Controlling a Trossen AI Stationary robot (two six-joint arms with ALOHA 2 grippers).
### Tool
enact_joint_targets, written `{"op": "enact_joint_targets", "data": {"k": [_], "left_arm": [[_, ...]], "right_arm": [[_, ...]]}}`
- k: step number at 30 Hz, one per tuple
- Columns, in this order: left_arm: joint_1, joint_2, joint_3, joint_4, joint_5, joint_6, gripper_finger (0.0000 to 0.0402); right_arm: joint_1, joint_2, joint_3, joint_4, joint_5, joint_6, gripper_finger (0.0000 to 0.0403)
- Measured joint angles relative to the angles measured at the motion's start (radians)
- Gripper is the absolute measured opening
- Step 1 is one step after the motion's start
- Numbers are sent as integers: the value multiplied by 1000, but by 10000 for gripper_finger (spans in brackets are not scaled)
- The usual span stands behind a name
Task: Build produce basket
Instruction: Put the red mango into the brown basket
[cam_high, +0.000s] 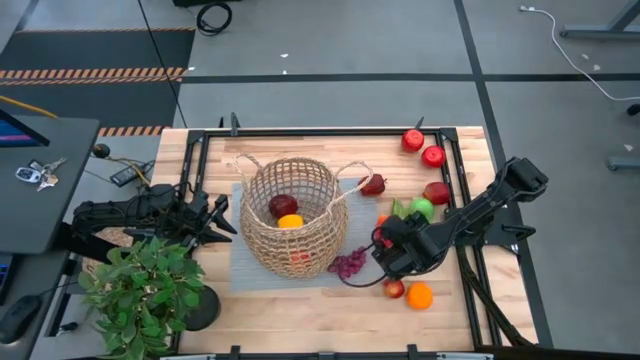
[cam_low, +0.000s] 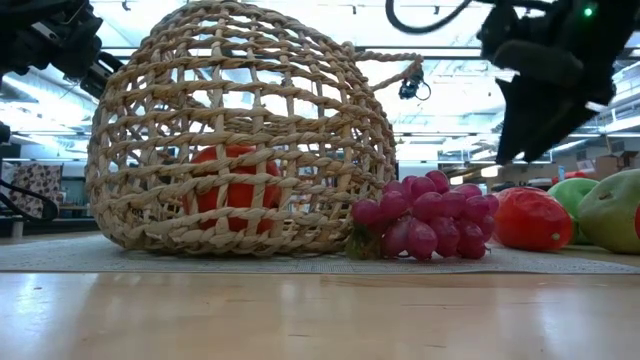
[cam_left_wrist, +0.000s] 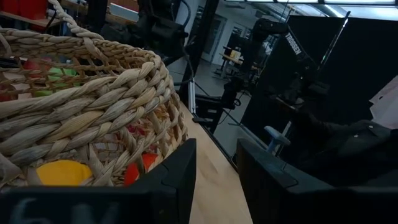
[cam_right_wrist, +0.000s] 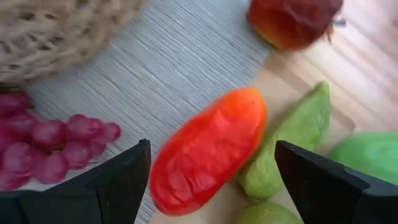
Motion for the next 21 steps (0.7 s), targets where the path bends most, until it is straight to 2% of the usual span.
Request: {"op": "enact_joint_targets", "data": {"k": [9,15,21], "left_arm": [[0,0,0,0,0,0,121],[0,0,0,0,0,0,121],[0,0,0,0,0,0,121]], "right_arm": [[-27,0,-96,153,17,18,346],[-52,0,-162,190,64,34,346],[-74,0,-241,330,26,-18,346]]}}
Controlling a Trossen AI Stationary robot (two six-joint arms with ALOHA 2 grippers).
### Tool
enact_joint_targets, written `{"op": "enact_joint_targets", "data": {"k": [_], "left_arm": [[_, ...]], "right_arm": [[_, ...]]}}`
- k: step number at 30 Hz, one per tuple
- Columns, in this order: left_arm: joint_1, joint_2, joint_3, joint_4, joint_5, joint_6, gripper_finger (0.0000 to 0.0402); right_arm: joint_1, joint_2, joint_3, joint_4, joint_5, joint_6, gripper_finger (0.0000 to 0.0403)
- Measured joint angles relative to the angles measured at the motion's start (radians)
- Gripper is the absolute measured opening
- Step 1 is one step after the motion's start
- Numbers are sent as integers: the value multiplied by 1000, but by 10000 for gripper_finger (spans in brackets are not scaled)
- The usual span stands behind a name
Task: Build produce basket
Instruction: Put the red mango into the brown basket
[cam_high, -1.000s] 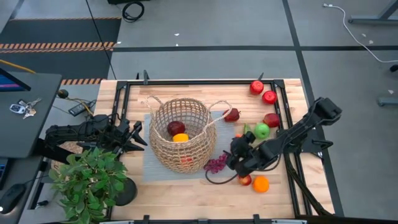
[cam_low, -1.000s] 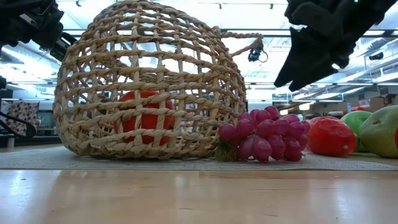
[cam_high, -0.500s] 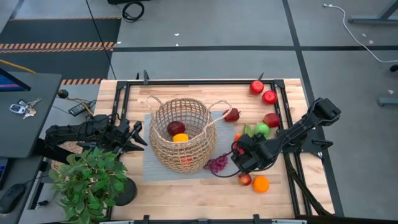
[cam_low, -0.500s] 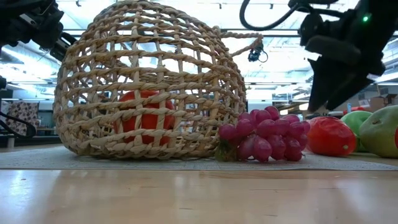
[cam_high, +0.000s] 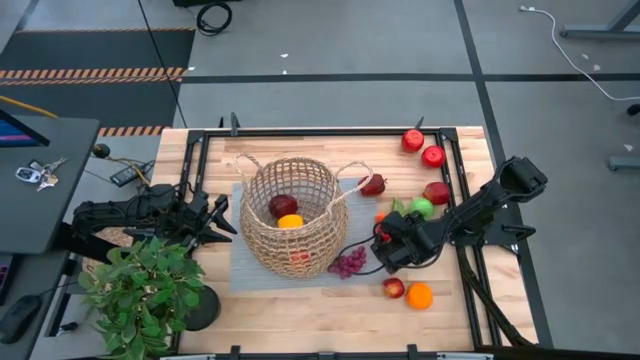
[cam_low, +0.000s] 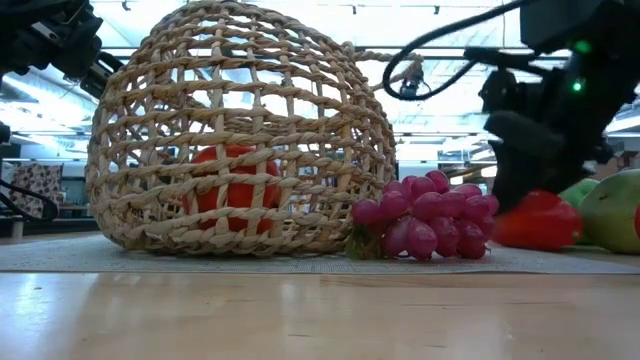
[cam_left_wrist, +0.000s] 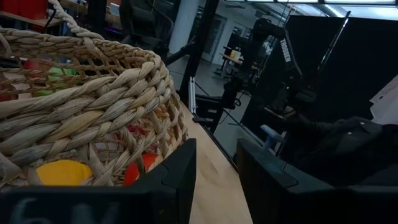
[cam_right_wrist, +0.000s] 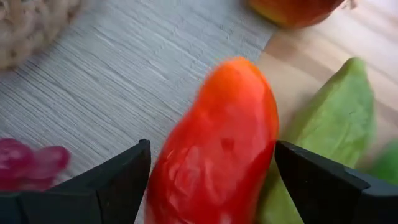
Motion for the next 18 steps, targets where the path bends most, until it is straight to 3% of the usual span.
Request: {"op": "enact_joint_targets", "data": {"k": [13,18], "left_arm": [[0,0,0,0,0,0,121],[0,0,0,0,0,0,121]], "right_arm": [[-20,0,-47,39,-16,-103,345],[-20,-1,-47,40,-57,-164,308]]}}
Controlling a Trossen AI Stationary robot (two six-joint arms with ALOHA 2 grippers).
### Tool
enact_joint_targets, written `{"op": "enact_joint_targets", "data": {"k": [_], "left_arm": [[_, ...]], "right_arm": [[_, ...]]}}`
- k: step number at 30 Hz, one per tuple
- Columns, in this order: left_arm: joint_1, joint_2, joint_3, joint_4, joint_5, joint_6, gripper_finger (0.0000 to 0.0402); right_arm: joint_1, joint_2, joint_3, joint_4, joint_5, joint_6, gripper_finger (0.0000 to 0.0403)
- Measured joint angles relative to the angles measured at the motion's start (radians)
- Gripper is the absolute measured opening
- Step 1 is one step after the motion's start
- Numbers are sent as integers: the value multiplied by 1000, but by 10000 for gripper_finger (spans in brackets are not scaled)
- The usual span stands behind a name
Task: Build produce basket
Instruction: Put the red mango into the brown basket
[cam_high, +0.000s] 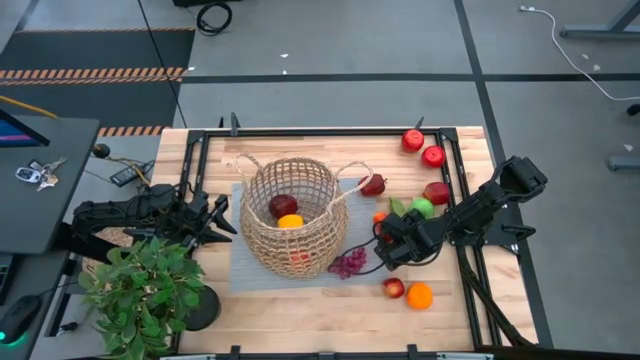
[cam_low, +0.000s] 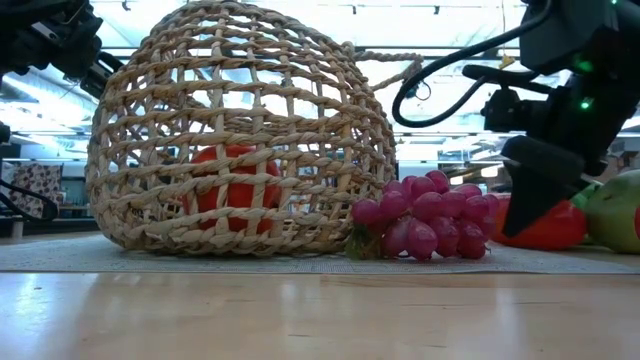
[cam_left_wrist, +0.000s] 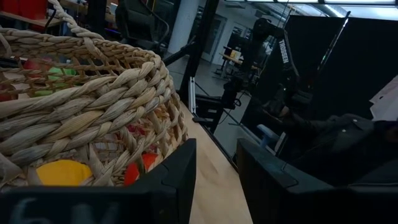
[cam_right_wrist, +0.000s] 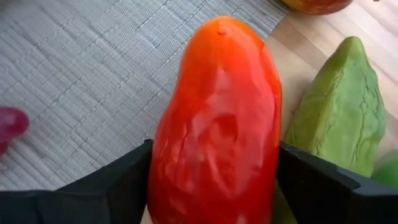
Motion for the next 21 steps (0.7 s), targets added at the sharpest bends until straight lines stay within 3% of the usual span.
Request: {"op": "enact_joint_targets", "data": {"k": [5,10,21], "left_arm": [[0,0,0,0,0,0,121],[0,0,0,0,0,-1,121],[0,0,0,0,0,0,121]], "right_arm": [[0,-1,0,2,-12,-51,265],[1,0,33,-60,-22,-108,270],[102,-10,339,-113,7,-341,271]]}}
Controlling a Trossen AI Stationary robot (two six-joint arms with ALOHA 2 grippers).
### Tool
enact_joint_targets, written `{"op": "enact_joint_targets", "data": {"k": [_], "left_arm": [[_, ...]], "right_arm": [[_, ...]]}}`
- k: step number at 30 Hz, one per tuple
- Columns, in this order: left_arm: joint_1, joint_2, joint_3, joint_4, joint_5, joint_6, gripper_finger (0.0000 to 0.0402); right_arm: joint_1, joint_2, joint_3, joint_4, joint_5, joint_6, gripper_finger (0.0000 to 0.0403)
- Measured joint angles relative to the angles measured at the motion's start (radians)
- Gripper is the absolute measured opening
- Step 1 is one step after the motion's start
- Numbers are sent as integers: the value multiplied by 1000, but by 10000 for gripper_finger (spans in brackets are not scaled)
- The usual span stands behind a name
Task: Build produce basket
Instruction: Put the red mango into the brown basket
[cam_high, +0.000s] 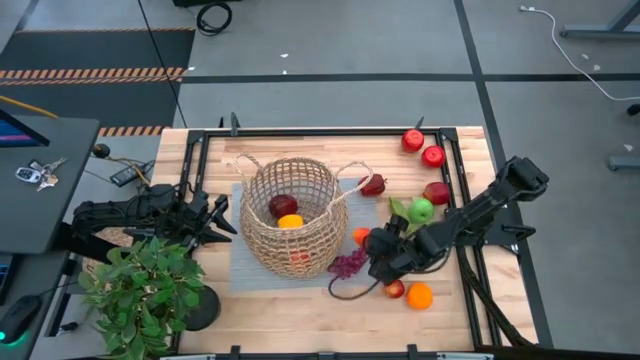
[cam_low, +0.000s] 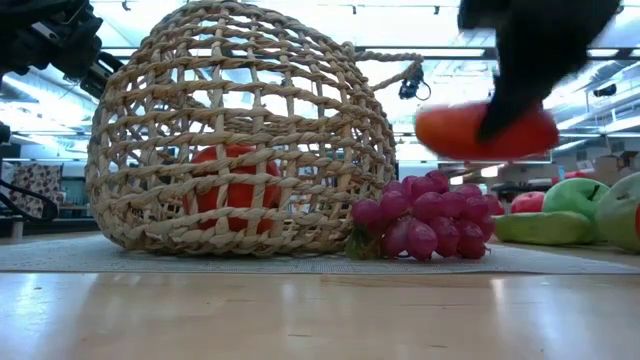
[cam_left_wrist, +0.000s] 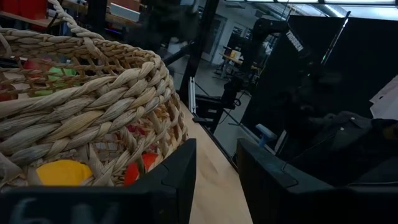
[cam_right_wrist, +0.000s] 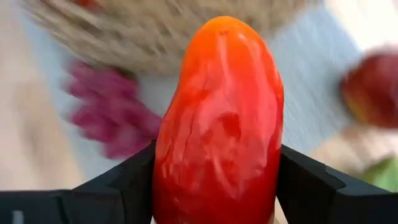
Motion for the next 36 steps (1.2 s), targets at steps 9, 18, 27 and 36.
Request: {"op": "enact_joint_targets", "data": {"k": [9,18,27,36], "left_arm": [[0,0,0,0,0,0,121],[0,0,0,0,0,0,121],[0,0,0,0,0,0,121],[0,0,0,0,0,0,121]], "right_arm": [[91,0,321,-37,192,-326,272],[79,0,517,34,325,-1188,272],[64,0,535,46,384,-1950,283],[58,0,535,46,529,-2271,288]]}}
